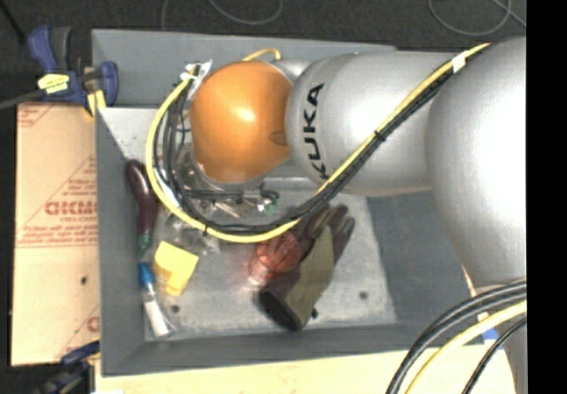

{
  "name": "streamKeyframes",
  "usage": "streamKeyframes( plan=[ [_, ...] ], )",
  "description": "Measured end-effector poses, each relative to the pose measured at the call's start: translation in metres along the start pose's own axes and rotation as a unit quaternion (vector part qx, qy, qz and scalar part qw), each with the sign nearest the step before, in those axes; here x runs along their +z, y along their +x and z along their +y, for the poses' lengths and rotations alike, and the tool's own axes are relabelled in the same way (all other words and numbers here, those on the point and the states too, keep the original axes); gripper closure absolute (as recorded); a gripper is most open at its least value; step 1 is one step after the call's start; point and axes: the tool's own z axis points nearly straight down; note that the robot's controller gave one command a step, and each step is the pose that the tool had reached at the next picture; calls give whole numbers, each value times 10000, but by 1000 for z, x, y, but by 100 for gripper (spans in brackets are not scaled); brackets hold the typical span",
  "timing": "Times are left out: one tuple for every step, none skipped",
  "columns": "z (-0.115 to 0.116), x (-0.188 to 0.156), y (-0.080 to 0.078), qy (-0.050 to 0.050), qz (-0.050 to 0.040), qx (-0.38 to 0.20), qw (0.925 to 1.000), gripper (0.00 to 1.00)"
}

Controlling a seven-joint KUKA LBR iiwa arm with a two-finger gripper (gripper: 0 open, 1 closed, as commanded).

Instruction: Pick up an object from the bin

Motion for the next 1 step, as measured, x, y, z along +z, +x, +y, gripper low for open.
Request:
streamKeyframes(
  plan=[
    [-1, -21, -1, 14, -17, 7, 10000, 100]
  ],
)
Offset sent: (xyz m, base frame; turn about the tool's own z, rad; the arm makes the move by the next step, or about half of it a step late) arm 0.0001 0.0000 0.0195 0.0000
